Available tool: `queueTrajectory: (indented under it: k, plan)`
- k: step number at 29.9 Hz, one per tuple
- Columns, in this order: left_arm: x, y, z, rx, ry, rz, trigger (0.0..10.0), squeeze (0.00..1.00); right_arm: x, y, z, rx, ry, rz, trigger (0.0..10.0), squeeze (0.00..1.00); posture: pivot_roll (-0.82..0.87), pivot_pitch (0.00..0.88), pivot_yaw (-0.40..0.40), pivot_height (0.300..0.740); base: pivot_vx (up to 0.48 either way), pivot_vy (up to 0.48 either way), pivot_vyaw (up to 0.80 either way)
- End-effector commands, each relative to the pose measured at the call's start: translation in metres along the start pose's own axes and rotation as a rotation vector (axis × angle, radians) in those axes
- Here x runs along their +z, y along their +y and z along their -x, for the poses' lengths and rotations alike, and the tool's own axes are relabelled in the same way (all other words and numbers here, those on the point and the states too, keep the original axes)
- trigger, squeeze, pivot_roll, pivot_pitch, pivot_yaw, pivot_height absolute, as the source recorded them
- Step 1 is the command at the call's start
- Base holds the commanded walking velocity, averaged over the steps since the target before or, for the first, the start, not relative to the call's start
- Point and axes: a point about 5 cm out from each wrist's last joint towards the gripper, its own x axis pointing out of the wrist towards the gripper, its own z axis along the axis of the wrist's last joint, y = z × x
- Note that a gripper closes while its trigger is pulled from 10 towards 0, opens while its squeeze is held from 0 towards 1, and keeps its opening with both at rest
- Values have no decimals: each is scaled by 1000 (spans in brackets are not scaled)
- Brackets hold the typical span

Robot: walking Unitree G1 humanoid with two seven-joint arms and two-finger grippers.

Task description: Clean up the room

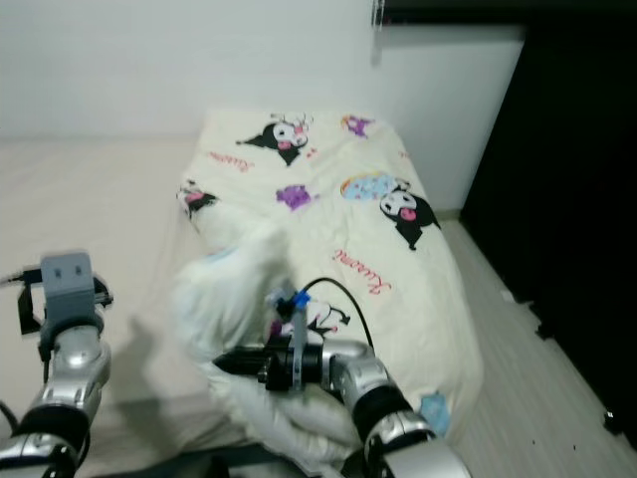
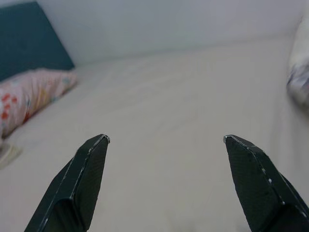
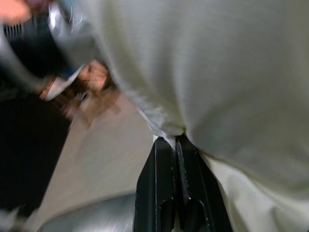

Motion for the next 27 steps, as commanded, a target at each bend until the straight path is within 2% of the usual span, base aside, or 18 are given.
queueTrajectory:
  k: [1,2,3,6,7,8,11,12,13,14,19,21,22,24,27]
  plan:
    - [8,2,-1,0,-51,-20,10000,0,-4,6,-4,78,55,-1,0,0,-34,0,-75,555,0,0,0]
    - [8,2,-1,0,-51,-20,10000,0,-4,6,-4,78,55,-1,0,0,-34,0,-75,555,0,0,0]
    - [19,0,-3,-7,-98,-5,10000,0,-12,10,-1,133,108,-23,0,0,-33,0,-79,555,0,0,0]
    - [29,-2,-4,-17,-136,10,10000,0,-17,13,3,170,147,-42,0,0,-31,0,-81,555,0,0,0]
    - [38,-5,-5,-26,-166,26,10000,0,-21,11,6,145,191,-28,8784,0,-30,0,-82,555,0,0,0]
    - [45,-7,-6,-34,-186,36,10000,0,-23,7,8,103,225,-6,10000,0,-30,0,-82,555,0,0,0]
    - [50,-9,-6,-40,-202,39,10000,0,-23,5,8,66,244,17,10000,0,-30,0,-82,555,0,0,0]
    - [56,-10,-6,-47,-224,40,10000,0,-18,0,7,4,219,28,10000,16,-30,0,-85,555,0,0,0]
    - [62,-11,-6,-48,-241,41,10000,0,-13,-3,7,-40,189,28,10000,718,-27,0,-86,555,0,0,0]
    - [65,-11,-6,-49,-251,42,10000,0,-9,-5,6,-67,167,26,10000,1000,-27,0,-86,555,0,0,0]
    - [77,-12,-8,-59,-292,42,10000,0,3,-1,5,-10,99,17,10000,1000,-24,0,-86,555,0,0,0]
    - [89,-19,-7,-114,-330,41,10000,0,13,0,6,7,11,1,10000,1000,-33,0,-80,555,0,0,0]
    - [89,-19,-7,-114,-330,41,10000,0,13,0,6,7,11,1,10000,1000,-33,0,-80,555,0,0,0]
    - [97,-32,-1,-196,-353,60,10000,0,22,-1,9,1,-77,-14,10000,1000,-35,0,-79,555,0,0,0]
    - [89,-56,12,-335,-269,131,10000,0,29,-1,18,13,-185,-45,10000,1000,-50,0,-67,555,0,0,0]
